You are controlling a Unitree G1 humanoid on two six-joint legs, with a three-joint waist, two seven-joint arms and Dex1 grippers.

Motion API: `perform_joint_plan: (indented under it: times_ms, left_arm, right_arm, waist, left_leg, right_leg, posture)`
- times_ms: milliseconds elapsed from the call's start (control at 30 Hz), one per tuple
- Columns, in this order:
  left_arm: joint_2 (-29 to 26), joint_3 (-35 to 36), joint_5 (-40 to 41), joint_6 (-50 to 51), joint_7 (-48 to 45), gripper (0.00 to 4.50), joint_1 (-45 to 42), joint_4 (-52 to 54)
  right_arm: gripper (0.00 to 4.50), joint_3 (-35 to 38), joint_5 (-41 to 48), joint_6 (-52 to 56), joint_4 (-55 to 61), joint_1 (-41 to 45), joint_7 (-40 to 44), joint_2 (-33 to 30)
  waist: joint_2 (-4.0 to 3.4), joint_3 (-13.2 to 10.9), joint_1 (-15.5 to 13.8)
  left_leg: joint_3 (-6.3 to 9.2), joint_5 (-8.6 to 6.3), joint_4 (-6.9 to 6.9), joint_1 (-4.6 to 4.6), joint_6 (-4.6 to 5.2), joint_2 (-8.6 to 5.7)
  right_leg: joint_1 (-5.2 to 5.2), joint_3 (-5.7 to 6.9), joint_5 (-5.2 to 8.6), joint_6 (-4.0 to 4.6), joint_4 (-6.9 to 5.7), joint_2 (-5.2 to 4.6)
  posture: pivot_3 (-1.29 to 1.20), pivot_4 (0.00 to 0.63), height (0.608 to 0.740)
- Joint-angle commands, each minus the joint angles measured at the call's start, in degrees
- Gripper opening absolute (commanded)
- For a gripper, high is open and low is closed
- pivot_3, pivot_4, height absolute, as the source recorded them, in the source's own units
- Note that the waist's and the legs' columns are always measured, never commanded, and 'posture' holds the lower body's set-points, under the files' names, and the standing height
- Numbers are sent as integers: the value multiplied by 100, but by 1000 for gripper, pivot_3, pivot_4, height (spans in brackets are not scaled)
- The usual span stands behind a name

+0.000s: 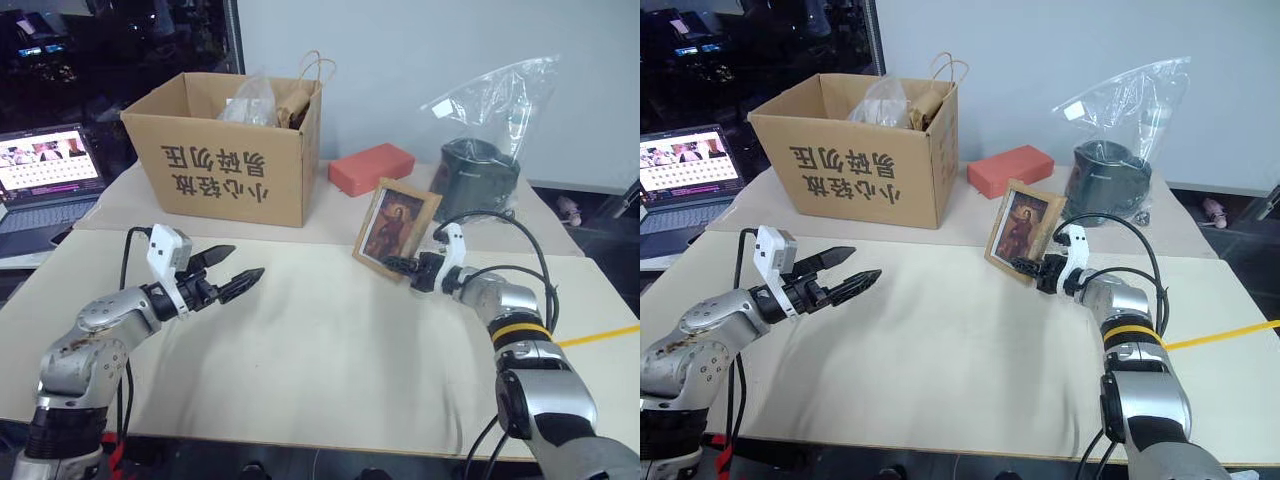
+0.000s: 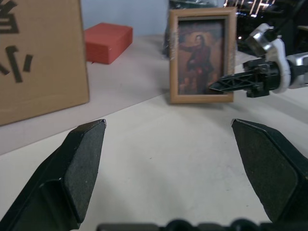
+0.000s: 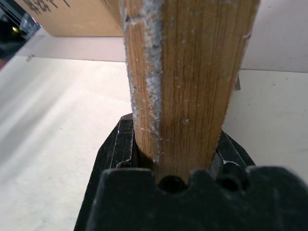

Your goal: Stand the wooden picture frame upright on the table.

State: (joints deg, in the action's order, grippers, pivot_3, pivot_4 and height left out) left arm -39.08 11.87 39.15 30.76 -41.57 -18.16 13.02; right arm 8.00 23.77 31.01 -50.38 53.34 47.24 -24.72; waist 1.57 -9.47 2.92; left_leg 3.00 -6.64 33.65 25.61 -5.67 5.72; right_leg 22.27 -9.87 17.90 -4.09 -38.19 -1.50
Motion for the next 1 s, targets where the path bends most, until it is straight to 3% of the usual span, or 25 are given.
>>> perform_joint_plan:
  times_ms: [33,333,700,767,1000]
  left_arm:
    - [-70,134,-164,-237,-105,4500,-5,121]
    - [49,13,-454,-339,-182,4500,-146,-111]
    - [113,-228,-832,-508,-394,4500,-425,-482]
    - [141,-223,-847,-528,-425,4500,-434,-529]
    - [161,-224,-963,-686,-553,4500,-421,-725]
  right_arm:
    - [1248,80,273,1052,222,-124,380,35]
    - [1223,-388,52,1165,1659,-1049,443,291]
    - [1221,-463,-148,796,2321,-1484,301,260]
    - [2260,-463,-135,824,2446,-1560,309,211]
    - [4469,-159,72,1054,3038,-1920,220,-239]
  waist:
    - [0,0,0]
    - [-1,1,-10]
    - [-1,1,108]
    - [-1,1,105]
    - [-1,1,66]
  left_leg:
    - [-1,0,4,0,0,0]
    - [3,-1,9,0,0,0]
    - [6,0,11,-4,0,0]
    - [7,0,10,-4,0,0]
    - [7,0,13,-1,0,0]
  right_leg:
    - [-1,0,0,0,0,0]
    - [-6,5,1,-5,0,0]
    - [-9,7,2,-6,-6,1]
    - [-9,7,1,-6,-6,1]
    - [-9,8,2,-7,-5,0]
  posture:
    - [0,150,730]
    - [0,150,730]
    - [0,150,730]
    - [0,150,730]
    - [0,150,730]
